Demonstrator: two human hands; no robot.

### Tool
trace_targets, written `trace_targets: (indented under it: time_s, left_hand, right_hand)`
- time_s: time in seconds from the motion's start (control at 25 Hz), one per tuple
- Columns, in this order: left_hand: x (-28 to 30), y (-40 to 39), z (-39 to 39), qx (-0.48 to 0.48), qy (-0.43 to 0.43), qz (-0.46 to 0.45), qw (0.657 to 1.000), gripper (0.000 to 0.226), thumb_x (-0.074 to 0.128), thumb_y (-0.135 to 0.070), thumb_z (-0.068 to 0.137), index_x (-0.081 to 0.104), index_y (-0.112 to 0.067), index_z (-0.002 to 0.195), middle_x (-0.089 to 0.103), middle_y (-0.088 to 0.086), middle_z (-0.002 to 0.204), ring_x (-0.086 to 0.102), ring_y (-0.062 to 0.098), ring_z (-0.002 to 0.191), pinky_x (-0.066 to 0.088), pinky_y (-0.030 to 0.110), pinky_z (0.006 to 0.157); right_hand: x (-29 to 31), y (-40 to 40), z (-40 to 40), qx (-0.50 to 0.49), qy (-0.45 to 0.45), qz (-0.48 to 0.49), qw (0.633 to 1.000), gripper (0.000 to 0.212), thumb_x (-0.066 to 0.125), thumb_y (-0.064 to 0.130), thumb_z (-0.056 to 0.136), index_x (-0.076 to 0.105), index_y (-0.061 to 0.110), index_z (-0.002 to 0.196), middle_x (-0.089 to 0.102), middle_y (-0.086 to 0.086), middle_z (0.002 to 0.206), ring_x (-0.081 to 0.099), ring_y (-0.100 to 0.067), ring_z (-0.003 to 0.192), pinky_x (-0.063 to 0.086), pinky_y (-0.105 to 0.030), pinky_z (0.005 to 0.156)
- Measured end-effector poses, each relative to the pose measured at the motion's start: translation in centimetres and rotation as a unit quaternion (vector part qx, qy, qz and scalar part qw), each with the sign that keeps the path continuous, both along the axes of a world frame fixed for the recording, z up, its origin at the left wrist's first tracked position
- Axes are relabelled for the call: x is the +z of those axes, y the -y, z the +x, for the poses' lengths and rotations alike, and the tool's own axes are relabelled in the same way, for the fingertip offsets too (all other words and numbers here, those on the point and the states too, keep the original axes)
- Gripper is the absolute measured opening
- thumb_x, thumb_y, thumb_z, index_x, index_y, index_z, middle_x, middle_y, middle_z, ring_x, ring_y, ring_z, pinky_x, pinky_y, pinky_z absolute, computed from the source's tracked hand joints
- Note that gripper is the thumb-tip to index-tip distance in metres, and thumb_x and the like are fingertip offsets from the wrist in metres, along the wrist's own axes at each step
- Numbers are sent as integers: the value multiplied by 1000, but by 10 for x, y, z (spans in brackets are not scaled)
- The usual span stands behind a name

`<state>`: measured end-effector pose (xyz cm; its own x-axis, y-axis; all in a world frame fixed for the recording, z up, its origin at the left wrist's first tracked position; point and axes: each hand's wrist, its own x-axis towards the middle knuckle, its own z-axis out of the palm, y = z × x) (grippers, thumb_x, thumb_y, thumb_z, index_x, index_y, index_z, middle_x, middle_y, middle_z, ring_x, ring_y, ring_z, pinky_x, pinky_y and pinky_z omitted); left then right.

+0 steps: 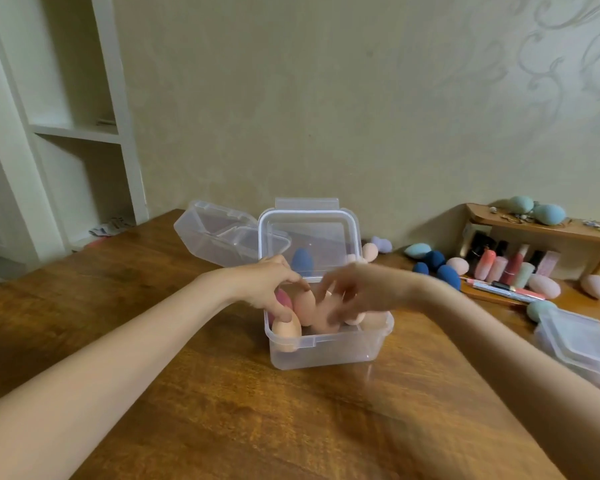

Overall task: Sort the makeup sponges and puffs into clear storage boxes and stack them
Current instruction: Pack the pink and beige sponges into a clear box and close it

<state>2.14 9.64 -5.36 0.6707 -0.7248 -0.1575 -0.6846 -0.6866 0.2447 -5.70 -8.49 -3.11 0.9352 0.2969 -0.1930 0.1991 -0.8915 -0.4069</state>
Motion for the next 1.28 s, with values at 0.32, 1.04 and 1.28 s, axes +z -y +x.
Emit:
trace_targets:
  time_s: [0.32, 1.04, 1.28]
  left_hand:
    - [4, 19, -3, -16, 0, 14, 1000, 63, 68, -29, 83, 40, -25, 140, 33, 6, 137, 41, 22, 124, 42, 37, 105]
    - [-21, 37, -8, 43, 93, -28, 994, 54, 65, -50, 78, 43, -29, 122, 35, 2, 128, 28, 22, 123, 27, 36, 102]
    - [-20, 36, -12, 38, 93, -33, 994, 54, 65, -49, 79, 42, -27, 124, 35, 4, 130, 27, 22, 124, 27, 37, 104]
  right_hand:
    - [-29, -14, 13, -50, 52, -85, 994, 44, 72, 22, 78, 51, 15, 115, 56, 4, 90, 55, -14, 80, 46, -21, 64]
    - [-55, 103, 9, -330, 55, -102, 937, 37, 57, 21, 89, 50, 16, 125, 59, -10, 118, 57, -22, 101, 44, -27, 78]
    - [-18, 94, 7, -296, 245, 194, 903, 21, 61, 15, 88, 63, 6, 106, 63, -11, 92, 62, -23, 77, 53, -30, 65]
